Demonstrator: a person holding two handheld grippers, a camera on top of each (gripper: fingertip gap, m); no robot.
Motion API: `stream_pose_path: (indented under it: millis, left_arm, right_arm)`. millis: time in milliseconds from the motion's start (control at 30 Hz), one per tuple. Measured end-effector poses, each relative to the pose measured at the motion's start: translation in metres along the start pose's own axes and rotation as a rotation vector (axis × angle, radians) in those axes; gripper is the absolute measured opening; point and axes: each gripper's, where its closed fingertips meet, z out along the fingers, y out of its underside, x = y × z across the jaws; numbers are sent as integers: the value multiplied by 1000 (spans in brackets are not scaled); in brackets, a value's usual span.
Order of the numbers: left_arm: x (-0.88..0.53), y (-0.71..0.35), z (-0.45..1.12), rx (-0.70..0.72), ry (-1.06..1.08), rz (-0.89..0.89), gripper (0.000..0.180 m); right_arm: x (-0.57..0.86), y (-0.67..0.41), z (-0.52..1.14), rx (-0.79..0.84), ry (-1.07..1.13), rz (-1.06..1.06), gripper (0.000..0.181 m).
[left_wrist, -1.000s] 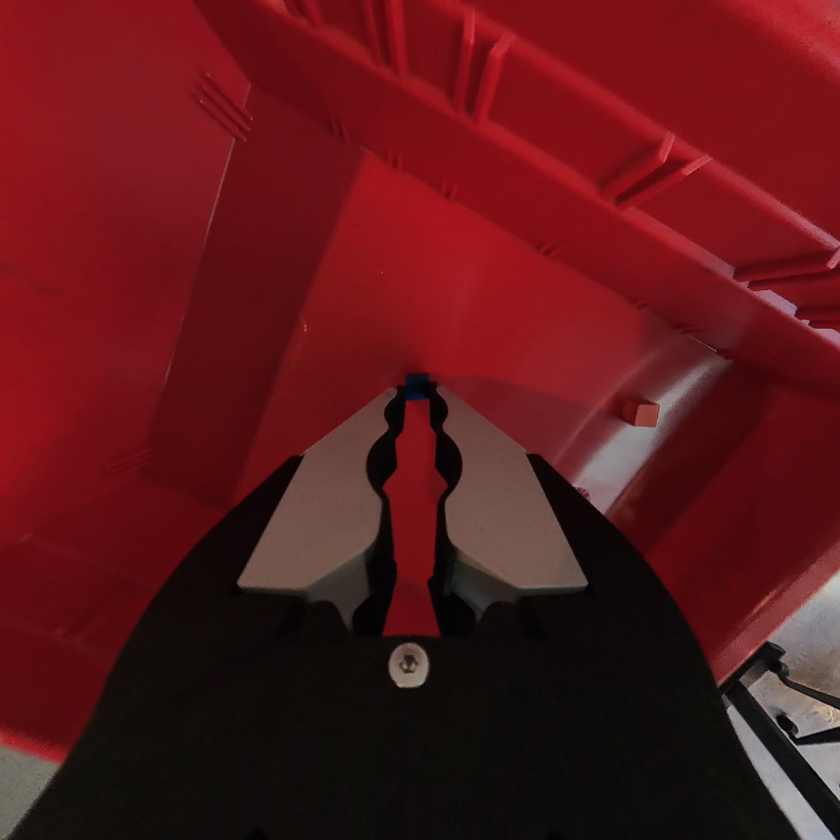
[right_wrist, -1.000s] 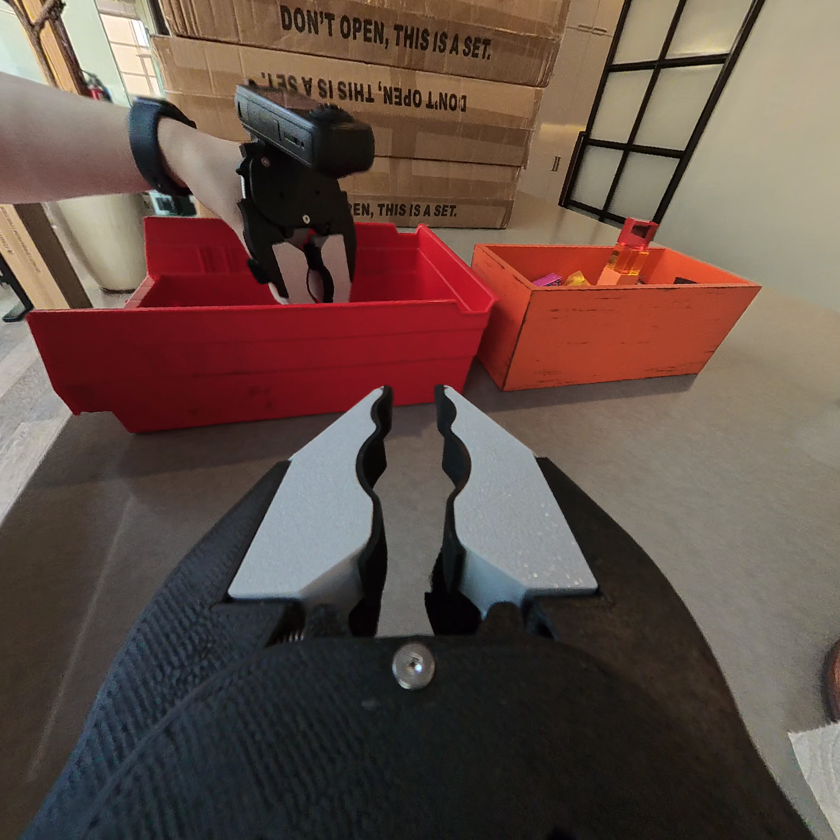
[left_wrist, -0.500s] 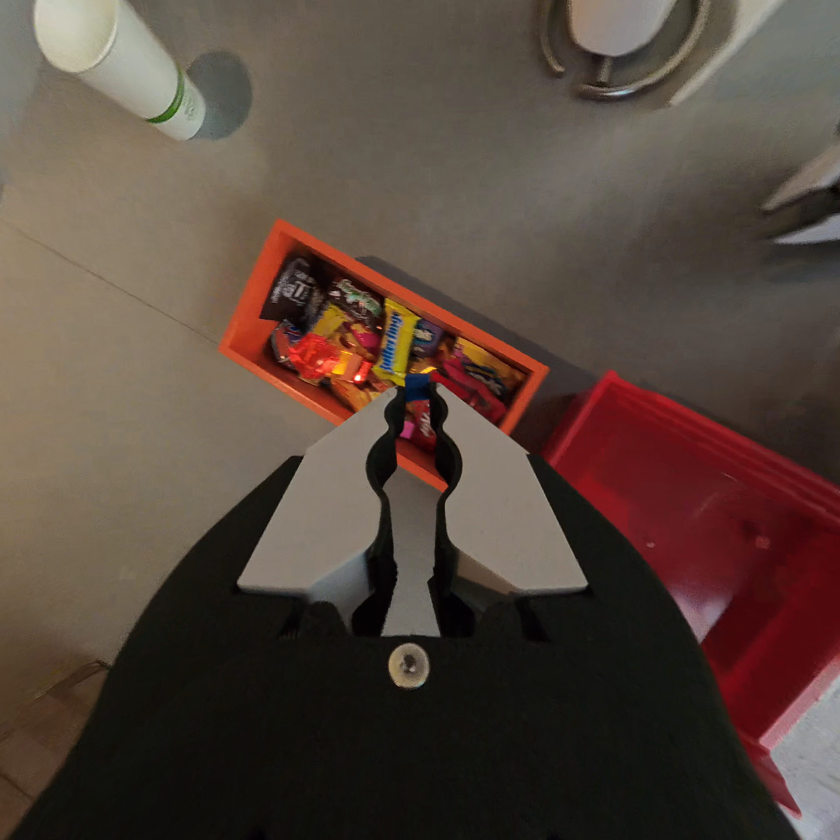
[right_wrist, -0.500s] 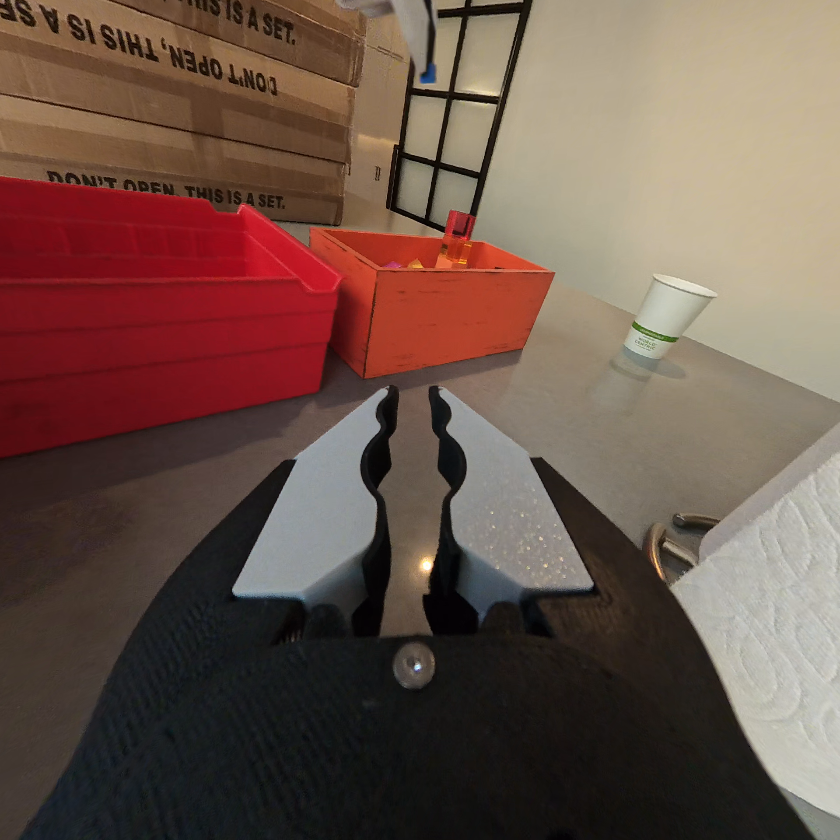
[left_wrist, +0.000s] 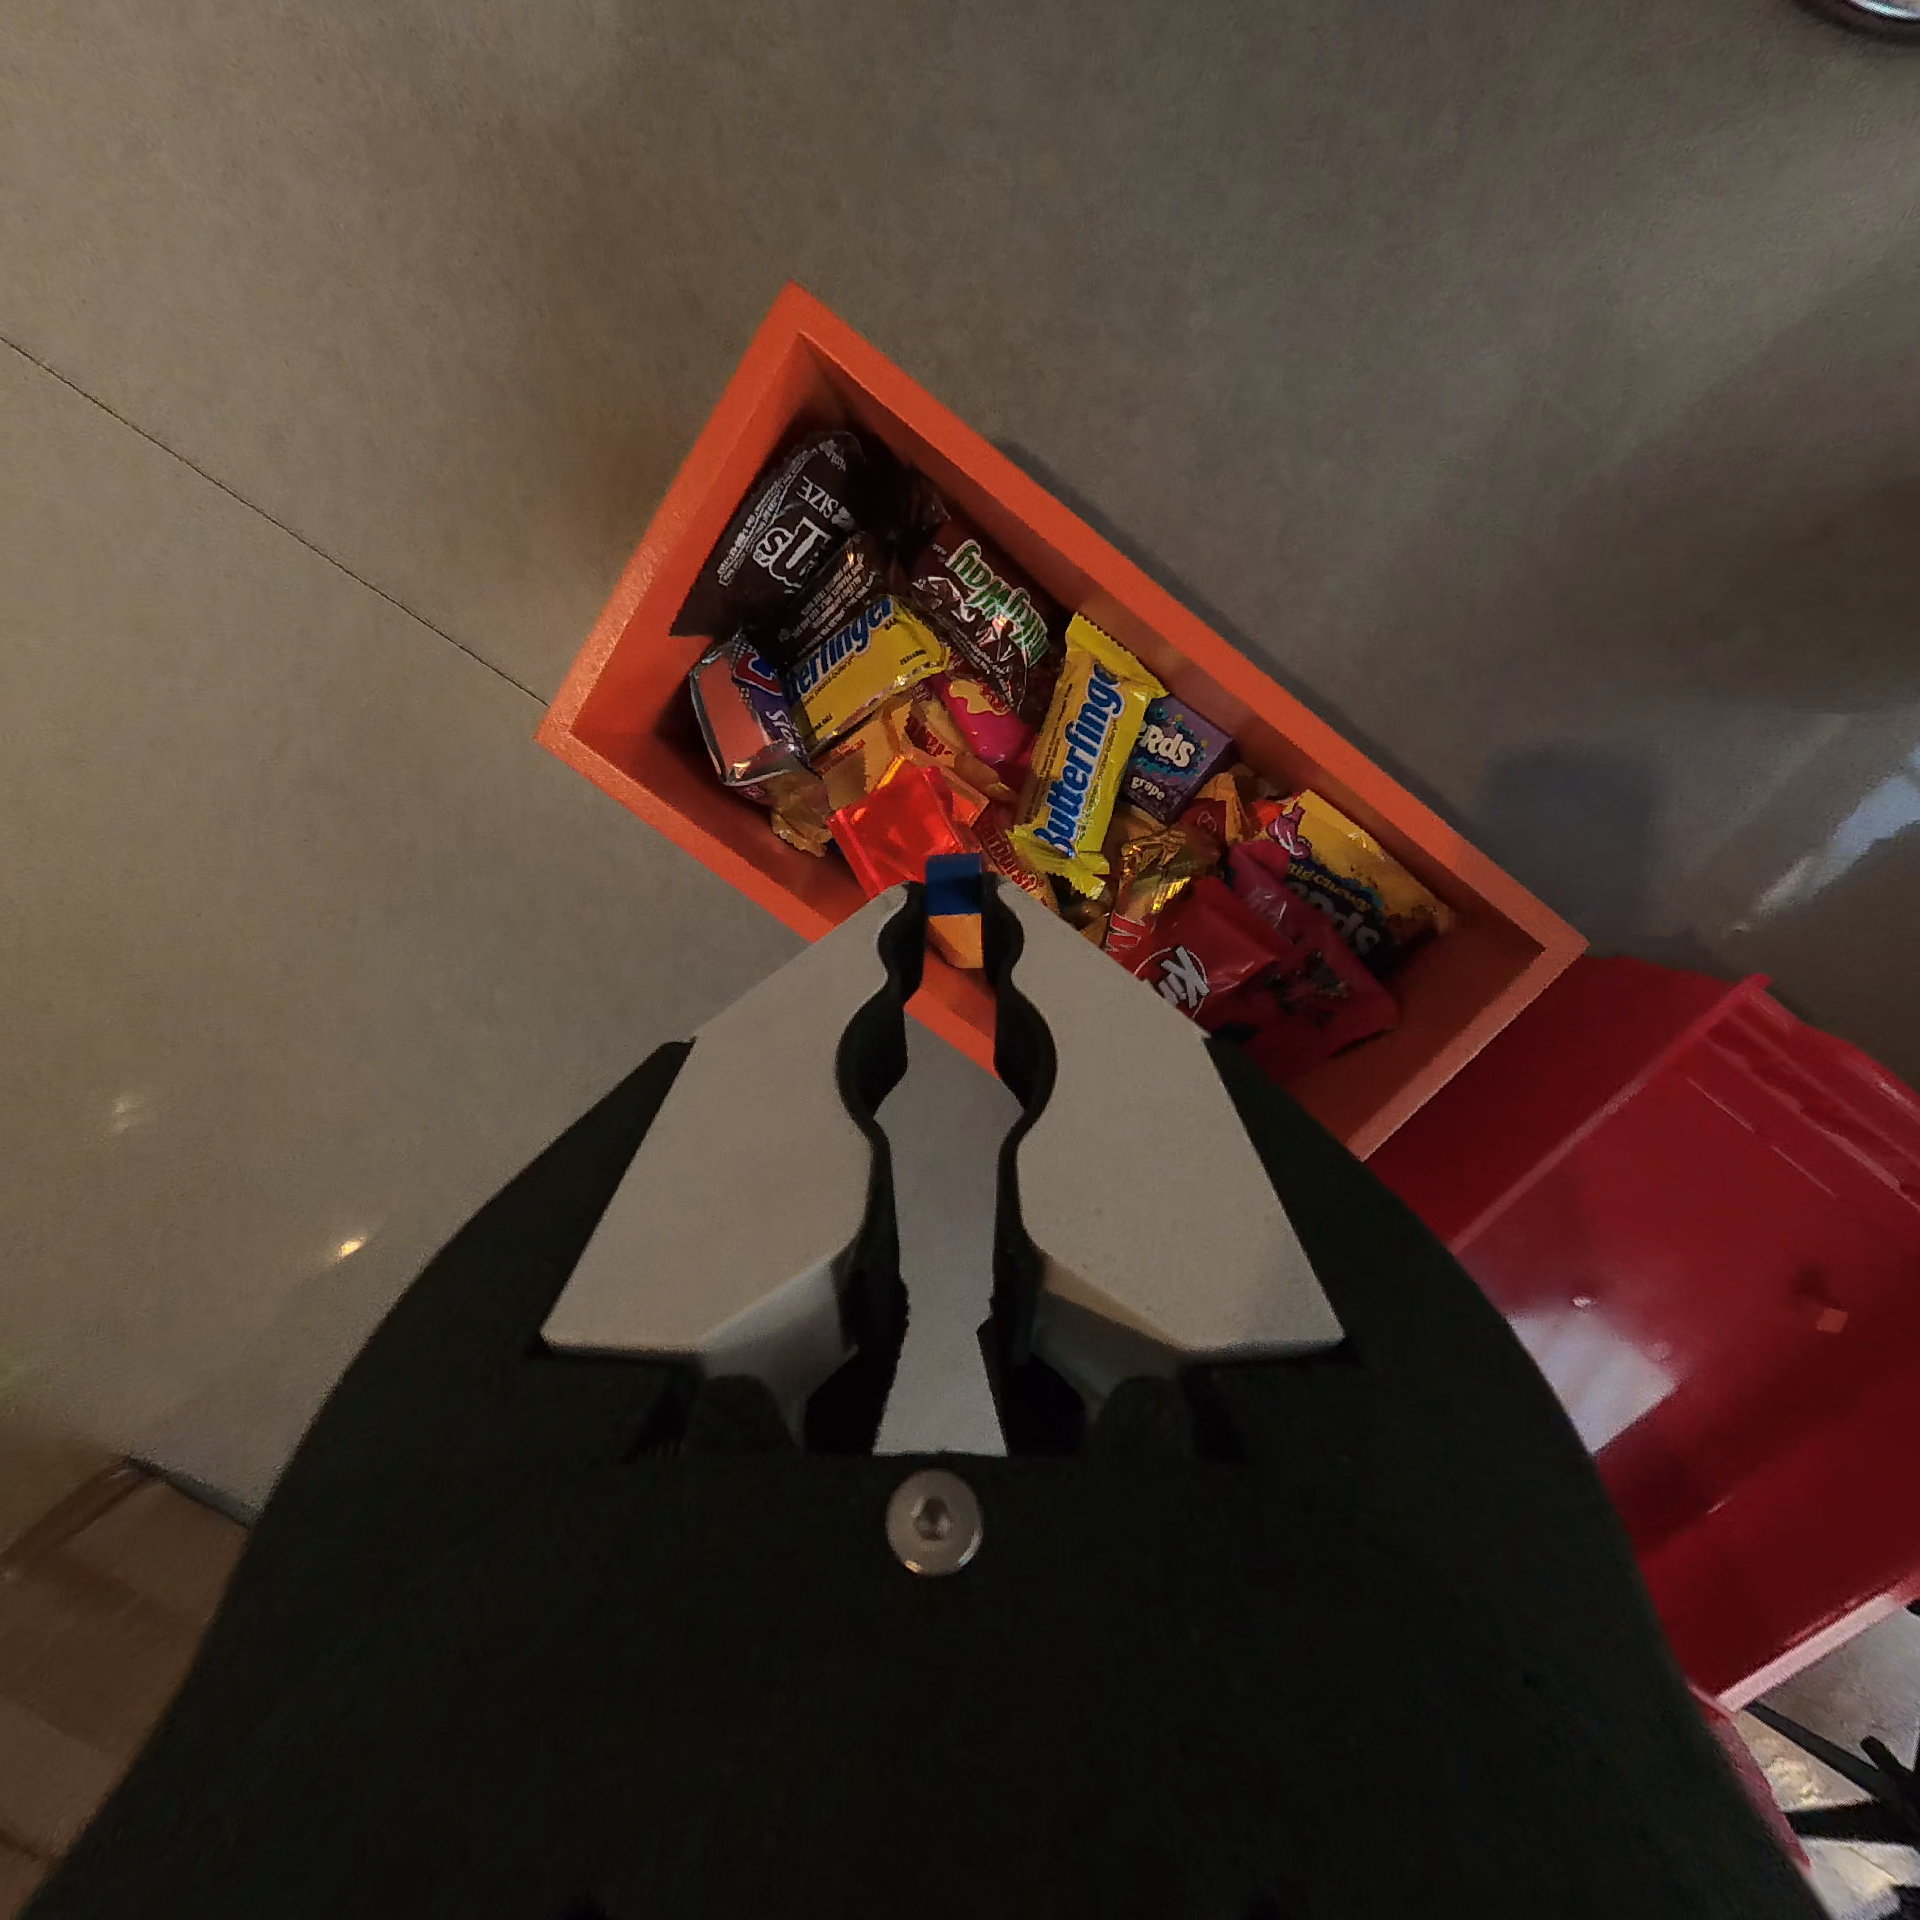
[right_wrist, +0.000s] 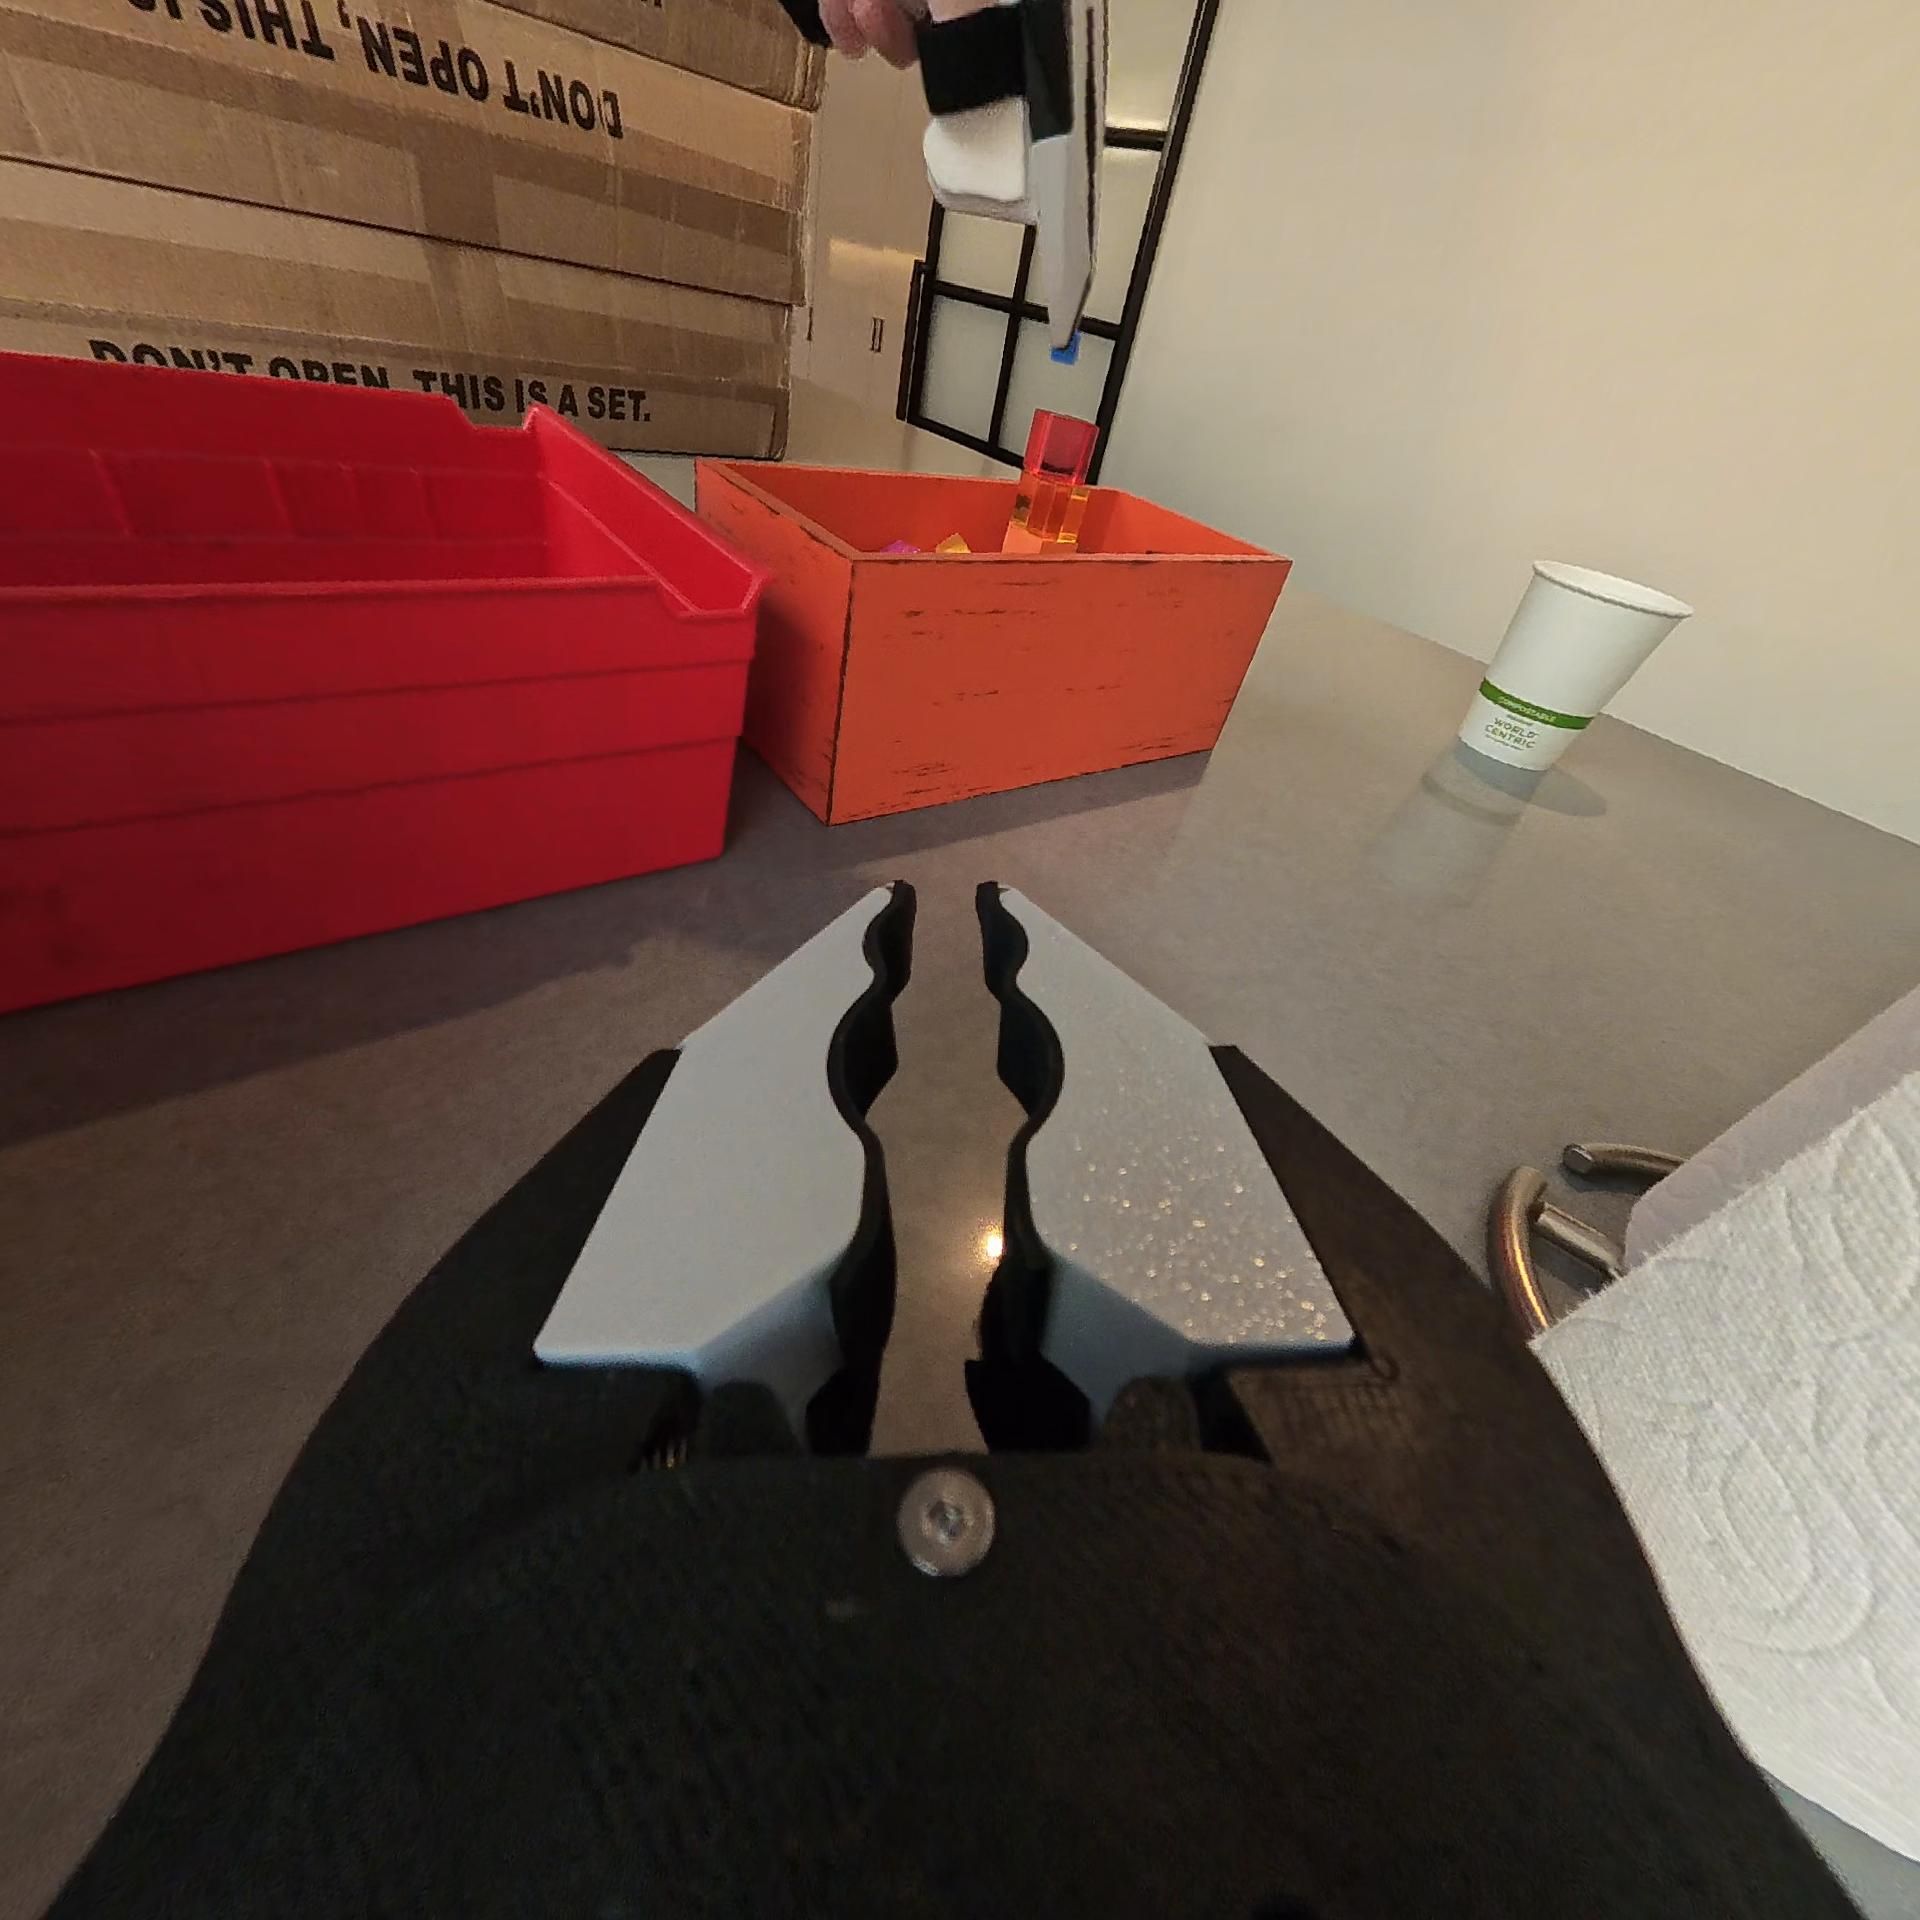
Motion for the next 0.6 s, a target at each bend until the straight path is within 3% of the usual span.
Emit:
stream_pose_path:
  millis: [600]
  left_arm:
    - [-12,1,14,-8,24,-57,8]
  right_arm:
    - [-2,3,1,-4,-51,63,11]
